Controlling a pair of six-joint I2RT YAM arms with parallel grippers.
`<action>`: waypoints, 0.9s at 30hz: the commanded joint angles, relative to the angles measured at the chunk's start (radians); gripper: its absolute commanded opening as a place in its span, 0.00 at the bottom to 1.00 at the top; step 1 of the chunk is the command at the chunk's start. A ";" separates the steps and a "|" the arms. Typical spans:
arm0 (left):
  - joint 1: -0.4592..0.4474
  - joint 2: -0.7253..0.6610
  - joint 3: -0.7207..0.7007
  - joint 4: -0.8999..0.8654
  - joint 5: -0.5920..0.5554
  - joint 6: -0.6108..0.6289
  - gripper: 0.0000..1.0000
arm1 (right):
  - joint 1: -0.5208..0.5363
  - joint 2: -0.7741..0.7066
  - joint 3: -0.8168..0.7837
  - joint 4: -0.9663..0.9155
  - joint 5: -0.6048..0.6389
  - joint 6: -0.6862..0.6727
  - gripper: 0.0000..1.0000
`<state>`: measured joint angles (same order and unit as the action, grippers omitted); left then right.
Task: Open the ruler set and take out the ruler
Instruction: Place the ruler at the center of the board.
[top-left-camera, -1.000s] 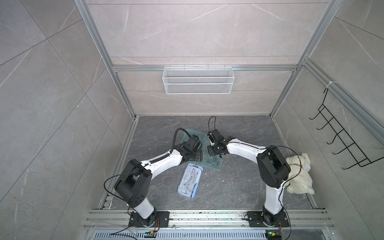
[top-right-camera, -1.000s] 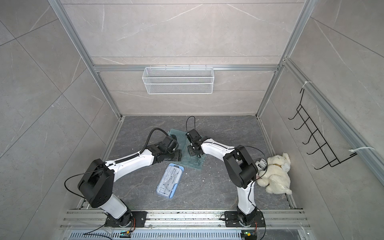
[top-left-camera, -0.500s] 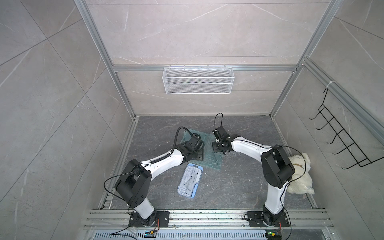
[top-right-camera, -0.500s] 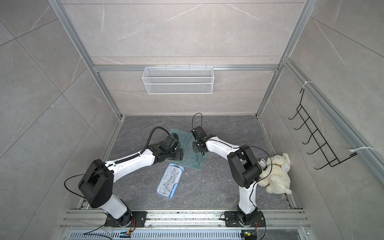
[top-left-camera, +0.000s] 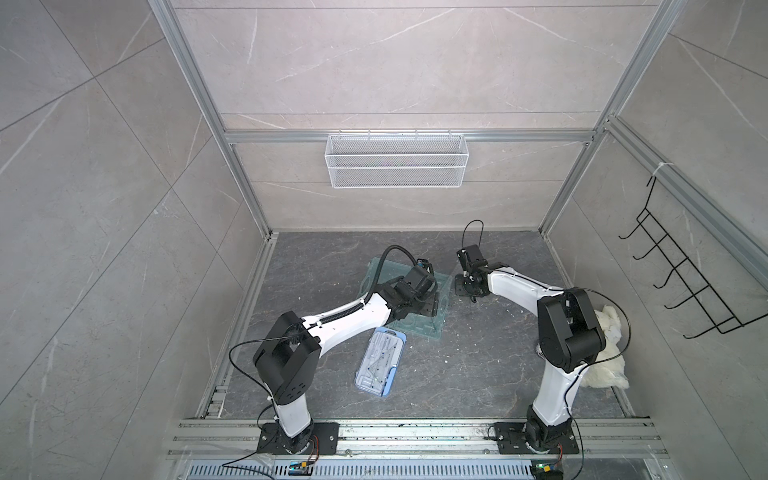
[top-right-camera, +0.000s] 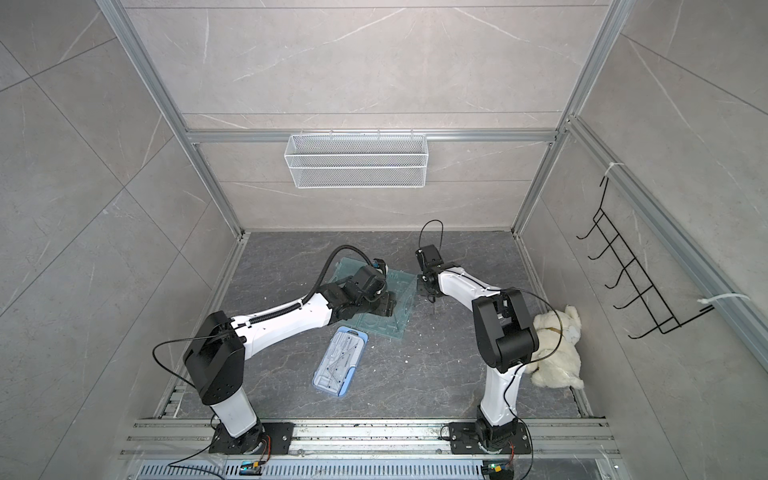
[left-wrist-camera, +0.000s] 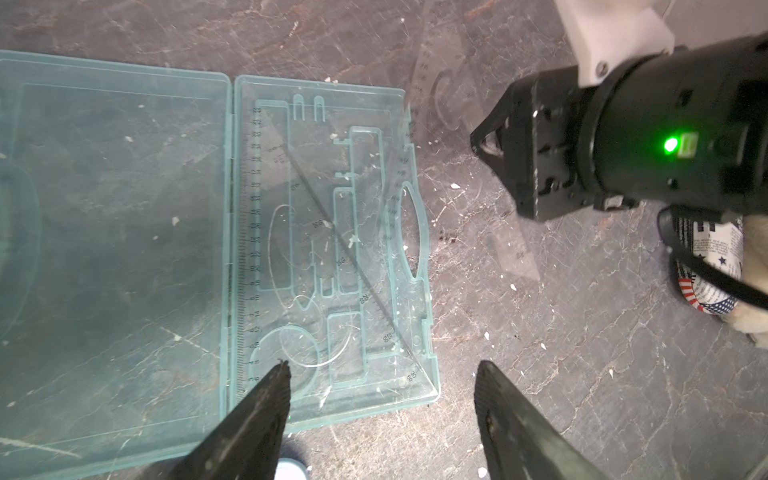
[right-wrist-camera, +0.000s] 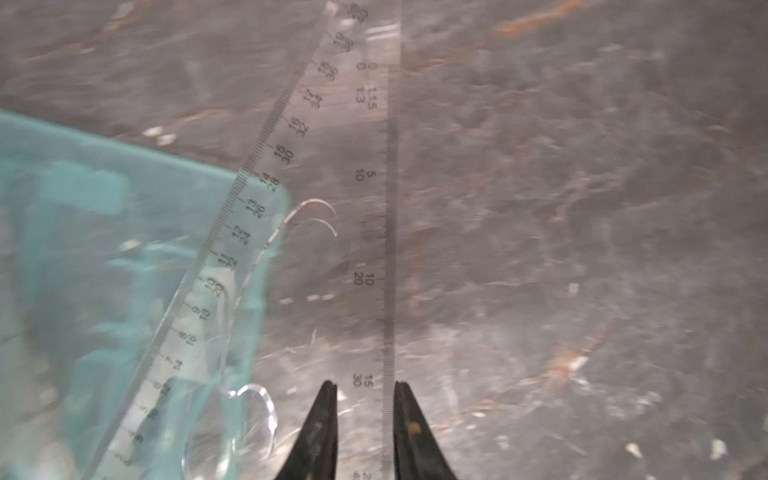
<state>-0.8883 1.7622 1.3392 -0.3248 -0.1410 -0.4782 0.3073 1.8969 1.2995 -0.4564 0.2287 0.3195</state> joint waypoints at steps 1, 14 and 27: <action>-0.022 0.014 0.034 0.030 0.029 0.021 0.72 | -0.034 -0.031 -0.020 -0.013 0.053 0.016 0.23; -0.055 0.036 0.037 0.040 0.049 0.021 0.72 | -0.163 0.004 -0.010 -0.001 0.027 0.042 0.23; -0.057 0.041 0.035 0.037 0.051 0.006 0.72 | -0.203 0.065 0.037 -0.070 -0.018 0.081 0.25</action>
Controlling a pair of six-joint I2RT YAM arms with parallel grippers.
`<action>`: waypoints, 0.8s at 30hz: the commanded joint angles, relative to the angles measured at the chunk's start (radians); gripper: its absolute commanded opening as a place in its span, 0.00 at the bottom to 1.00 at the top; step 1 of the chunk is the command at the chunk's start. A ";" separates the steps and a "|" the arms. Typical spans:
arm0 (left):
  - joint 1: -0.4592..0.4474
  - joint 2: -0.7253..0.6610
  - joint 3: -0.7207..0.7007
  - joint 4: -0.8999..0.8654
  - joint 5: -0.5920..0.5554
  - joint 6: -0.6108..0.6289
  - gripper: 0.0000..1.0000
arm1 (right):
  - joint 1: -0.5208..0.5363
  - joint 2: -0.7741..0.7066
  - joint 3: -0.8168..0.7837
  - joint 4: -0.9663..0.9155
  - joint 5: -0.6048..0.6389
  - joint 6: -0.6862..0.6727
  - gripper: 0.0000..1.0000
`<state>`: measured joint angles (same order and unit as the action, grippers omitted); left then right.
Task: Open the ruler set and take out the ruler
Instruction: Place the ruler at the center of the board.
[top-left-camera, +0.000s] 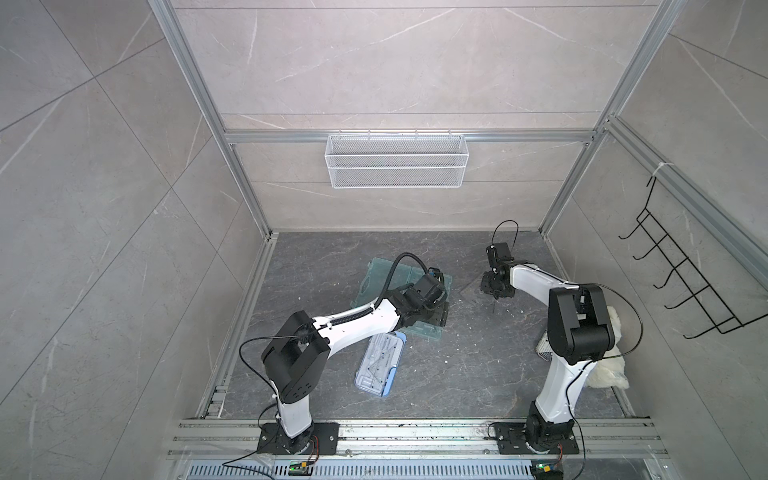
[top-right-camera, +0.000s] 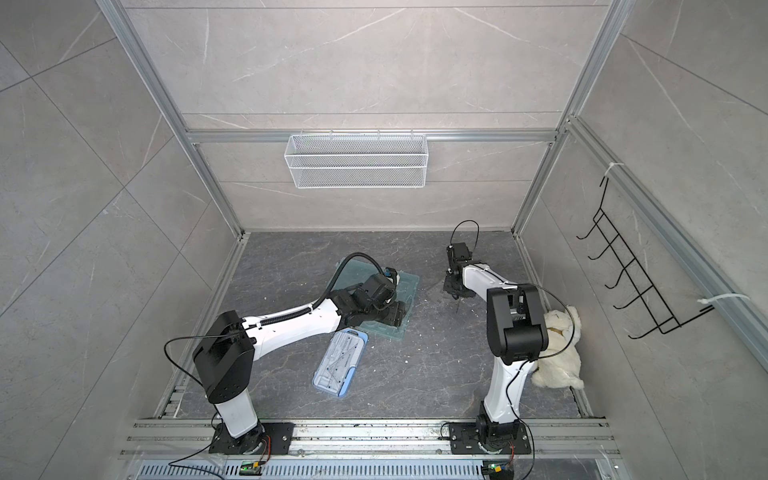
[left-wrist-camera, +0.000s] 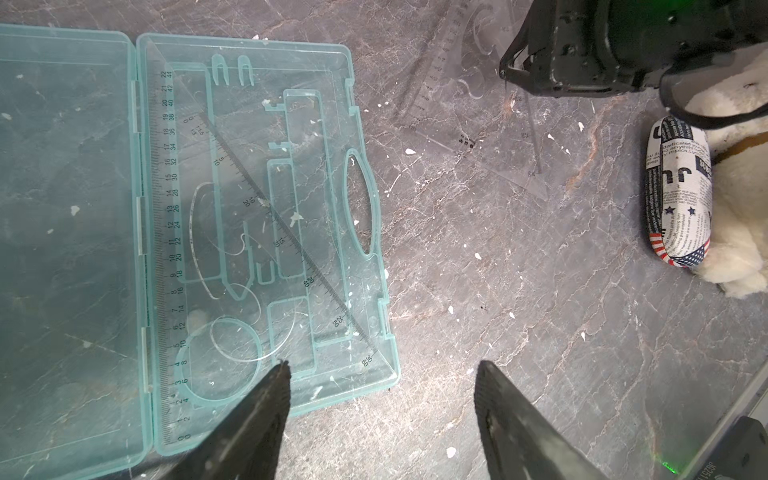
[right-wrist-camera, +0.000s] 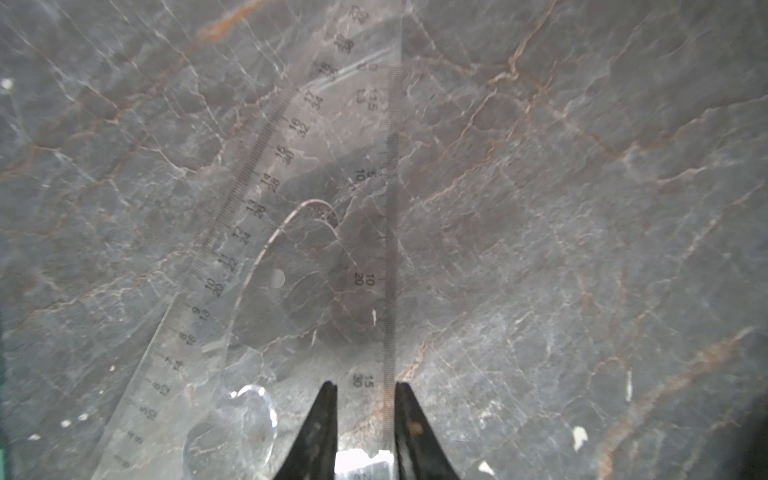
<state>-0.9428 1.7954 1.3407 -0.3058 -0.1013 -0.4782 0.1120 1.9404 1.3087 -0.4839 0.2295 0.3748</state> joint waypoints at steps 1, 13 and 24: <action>-0.004 0.008 0.034 0.019 0.012 0.006 0.72 | -0.008 0.025 0.029 -0.044 -0.022 0.027 0.25; -0.001 0.000 0.035 0.002 0.001 -0.010 0.72 | -0.015 0.028 0.032 -0.046 -0.037 0.027 0.34; 0.192 -0.153 -0.171 0.102 0.123 -0.231 0.73 | 0.182 -0.137 0.033 -0.042 -0.098 -0.072 0.42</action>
<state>-0.8398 1.7271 1.2213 -0.2546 -0.0383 -0.5934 0.2016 1.8488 1.3094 -0.5053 0.1707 0.3511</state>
